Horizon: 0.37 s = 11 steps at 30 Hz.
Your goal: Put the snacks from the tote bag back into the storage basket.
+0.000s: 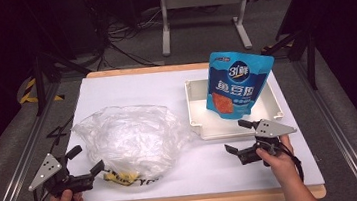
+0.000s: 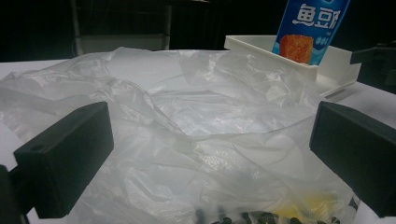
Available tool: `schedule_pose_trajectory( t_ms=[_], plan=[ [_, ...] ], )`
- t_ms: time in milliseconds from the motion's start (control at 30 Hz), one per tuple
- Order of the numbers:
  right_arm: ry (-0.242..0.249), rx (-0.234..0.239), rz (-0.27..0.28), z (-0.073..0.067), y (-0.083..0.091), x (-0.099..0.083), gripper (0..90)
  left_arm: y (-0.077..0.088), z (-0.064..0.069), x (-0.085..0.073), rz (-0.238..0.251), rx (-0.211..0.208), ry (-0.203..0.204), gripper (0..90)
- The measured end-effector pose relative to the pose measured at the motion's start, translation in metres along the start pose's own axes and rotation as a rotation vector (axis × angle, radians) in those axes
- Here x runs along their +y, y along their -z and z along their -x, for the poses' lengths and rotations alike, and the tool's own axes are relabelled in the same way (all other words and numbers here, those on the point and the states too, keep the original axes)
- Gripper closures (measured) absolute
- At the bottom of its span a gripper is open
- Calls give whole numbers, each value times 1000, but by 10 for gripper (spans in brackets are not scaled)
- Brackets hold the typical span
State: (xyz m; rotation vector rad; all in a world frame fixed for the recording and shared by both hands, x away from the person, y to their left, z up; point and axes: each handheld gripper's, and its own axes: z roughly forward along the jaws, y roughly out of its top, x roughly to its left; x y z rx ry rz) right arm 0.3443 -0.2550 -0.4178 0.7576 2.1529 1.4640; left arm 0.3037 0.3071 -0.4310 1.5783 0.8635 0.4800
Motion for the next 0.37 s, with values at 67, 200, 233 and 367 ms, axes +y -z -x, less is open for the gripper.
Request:
schedule_pose_trajectory(
  t_ms=[67, 200, 233, 367],
  plan=[
    [-16, -2, -5, 1, -3, -4, 32, -1, -1, 0, -1, -5, 2, 4],
    [-25, -11, 0, 3, -3, -7, 32, -1, -1, 0, 1, -7, 3, 4],
    [-27, -12, 7, 3, -3, -7, 32, -1, -2, 0, 1, -7, 3, 4],
    [-32, -17, 13, 3, -1, -7, 32, -1, -1, -1, 12, -4, 6, 4]
  ],
)
